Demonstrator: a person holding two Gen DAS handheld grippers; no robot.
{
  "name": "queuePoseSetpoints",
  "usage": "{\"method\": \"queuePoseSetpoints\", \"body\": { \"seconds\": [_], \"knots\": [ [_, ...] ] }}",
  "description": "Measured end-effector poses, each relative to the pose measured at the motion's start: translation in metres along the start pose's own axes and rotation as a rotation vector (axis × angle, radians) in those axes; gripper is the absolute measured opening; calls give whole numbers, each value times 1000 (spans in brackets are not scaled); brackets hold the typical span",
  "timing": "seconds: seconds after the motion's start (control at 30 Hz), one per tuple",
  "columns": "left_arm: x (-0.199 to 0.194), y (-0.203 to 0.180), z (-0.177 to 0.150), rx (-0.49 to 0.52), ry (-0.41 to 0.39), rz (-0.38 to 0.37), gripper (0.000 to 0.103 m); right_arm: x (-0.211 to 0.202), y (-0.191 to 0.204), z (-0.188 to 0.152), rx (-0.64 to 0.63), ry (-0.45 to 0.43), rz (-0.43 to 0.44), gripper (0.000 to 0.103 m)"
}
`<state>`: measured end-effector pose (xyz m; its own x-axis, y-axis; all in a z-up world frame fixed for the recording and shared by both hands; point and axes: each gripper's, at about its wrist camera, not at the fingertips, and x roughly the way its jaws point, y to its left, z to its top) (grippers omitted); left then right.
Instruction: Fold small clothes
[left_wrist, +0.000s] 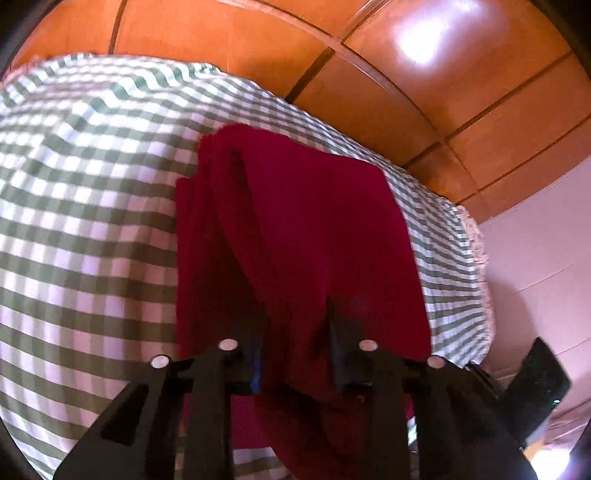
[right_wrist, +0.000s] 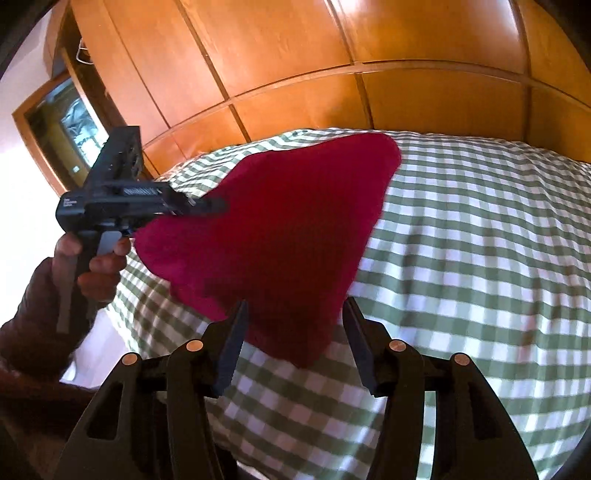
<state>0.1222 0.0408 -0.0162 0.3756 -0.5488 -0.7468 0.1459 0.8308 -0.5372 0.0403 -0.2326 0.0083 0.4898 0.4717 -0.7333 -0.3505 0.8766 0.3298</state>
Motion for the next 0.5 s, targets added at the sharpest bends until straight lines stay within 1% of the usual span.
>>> {"method": "queuePoseSetpoints", "body": {
  "seconds": [0.07,0.13,0.17,0.23,0.3,0.33,0.4,0.43,0.47,0.5],
  "knots": [
    [-11,1,-1,8,-31,7,21,10,15,2,-44,15,8,46],
    [-31,10,-3,1,-77,0,21,10,25,0,-73,18,33,46],
    [-35,14,-4,-3,-88,6,21,10,28,-2,-77,17,52,46],
    [-36,27,-10,1,-87,49,21,11,29,-7,-71,27,72,46],
    [-19,42,-21,-26,-41,74,22,26,30,-11,-71,67,53,46],
    [-11,44,-28,-25,-33,86,22,34,30,-14,-78,89,38,46],
    [-7,42,-36,-11,-63,108,25,45,28,-19,-90,103,10,46],
    [-10,40,-37,-15,-83,100,25,46,26,-20,-85,106,6,46],
    [-13,37,-38,-20,-95,97,29,45,23,-19,-81,112,6,46],
    [-15,35,-38,-15,-105,111,33,44,22,-18,-83,123,4,46]
  ]
}}
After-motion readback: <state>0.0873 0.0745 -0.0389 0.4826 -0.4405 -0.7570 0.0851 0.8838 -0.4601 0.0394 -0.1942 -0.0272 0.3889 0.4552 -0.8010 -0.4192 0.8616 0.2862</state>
